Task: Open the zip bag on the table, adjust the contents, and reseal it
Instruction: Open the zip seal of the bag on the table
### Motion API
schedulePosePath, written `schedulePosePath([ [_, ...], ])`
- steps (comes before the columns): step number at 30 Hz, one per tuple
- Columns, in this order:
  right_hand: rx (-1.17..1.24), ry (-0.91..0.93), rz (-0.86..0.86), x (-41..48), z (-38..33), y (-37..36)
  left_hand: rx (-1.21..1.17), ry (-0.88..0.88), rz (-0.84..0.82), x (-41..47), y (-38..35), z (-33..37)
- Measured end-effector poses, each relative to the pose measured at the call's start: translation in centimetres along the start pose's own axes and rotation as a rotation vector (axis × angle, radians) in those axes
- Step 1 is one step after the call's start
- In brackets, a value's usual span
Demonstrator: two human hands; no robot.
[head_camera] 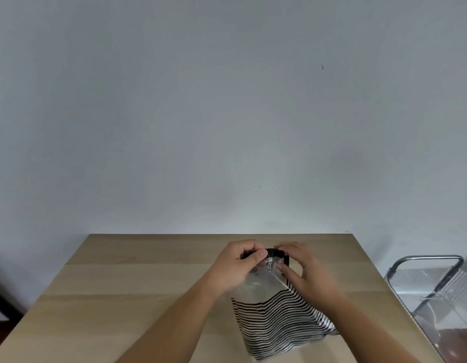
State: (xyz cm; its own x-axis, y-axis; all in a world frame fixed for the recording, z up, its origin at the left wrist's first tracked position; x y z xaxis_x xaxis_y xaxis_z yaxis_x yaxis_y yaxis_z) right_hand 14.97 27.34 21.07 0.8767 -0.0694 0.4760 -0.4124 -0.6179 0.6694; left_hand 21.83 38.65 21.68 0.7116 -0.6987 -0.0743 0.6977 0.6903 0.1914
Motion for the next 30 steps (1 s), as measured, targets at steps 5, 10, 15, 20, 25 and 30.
schedulePosePath([
  [5, 0.127, -0.162, 0.068, -0.1, 1.5, 1.0, -0.016, 0.022, -0.045, 0.0, 0.4, 0.0],
  [10, 0.347, -0.252, 0.095, 0.3, 2.2, 2.1, 0.017, 0.047, 0.002, -0.1, 1.9, -0.7],
  [15, 0.375, -0.266, -0.007, 0.4, 2.1, 1.7, 0.076, 0.039, 0.041, 0.0, 2.4, -1.3],
  [20, 0.432, -0.257, -0.010, 0.6, 1.3, 1.5, 0.158, 0.008, 0.151, 0.2, 3.0, -1.5],
  [25, 0.530, -0.286, 0.222, 0.5, 1.8, 3.0, 0.198, -0.021, 0.284, -0.3, 3.6, -1.7],
  [30, 0.591, -0.304, 0.289, 0.6, 1.6, 3.2, 0.151, 0.052, 0.133, -0.5, 1.2, -3.0],
])
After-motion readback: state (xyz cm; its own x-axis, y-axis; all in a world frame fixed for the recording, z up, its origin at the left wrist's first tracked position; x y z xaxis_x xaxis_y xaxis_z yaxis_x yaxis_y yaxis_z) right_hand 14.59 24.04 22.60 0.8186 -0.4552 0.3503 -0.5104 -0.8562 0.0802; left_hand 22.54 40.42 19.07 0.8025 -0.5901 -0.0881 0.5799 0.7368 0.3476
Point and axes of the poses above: each hand's wrist, its own x-axis towards the middle knuckle, its own y-axis out of the back of the hand, z = x × y, the point moved 10 cm from there along x, towards the middle knuckle, and after that the axes turned 10 degrees about y, right-handed, at the moved point
